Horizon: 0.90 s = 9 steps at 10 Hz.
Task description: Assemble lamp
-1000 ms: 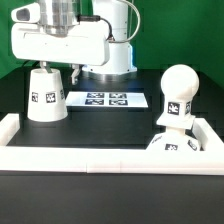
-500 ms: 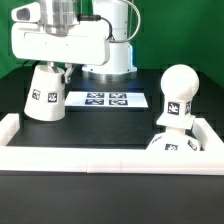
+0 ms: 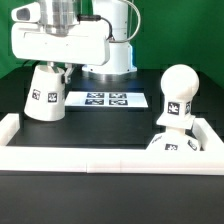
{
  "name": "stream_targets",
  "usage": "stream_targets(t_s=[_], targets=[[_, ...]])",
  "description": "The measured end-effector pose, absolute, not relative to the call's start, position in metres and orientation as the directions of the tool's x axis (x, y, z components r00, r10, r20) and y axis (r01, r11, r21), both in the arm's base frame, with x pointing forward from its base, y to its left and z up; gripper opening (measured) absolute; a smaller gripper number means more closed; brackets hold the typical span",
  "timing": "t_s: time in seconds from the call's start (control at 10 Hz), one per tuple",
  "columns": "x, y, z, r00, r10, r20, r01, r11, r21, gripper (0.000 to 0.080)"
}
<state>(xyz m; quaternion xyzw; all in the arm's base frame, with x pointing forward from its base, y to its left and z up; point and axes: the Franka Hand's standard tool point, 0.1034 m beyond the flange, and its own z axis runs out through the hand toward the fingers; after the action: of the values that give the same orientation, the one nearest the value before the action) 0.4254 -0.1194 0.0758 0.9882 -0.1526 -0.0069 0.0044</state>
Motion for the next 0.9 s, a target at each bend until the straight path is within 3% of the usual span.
stream_targets(t_s=[0.1, 0.5, 0.9], targets=[[0.426, -0.114, 0.079, 0.949, -0.314, -0.027, -0.314, -0.949, 0.006, 0.0044], [0.451, -0.048, 0.159, 0.911, -0.407, -0.069, -0.411, -0.909, -0.067, 0.0044], [0.499, -0.004, 0.215, 0.86, -0.503, -0.081, -0.509, -0.857, -0.077, 0.0044]])
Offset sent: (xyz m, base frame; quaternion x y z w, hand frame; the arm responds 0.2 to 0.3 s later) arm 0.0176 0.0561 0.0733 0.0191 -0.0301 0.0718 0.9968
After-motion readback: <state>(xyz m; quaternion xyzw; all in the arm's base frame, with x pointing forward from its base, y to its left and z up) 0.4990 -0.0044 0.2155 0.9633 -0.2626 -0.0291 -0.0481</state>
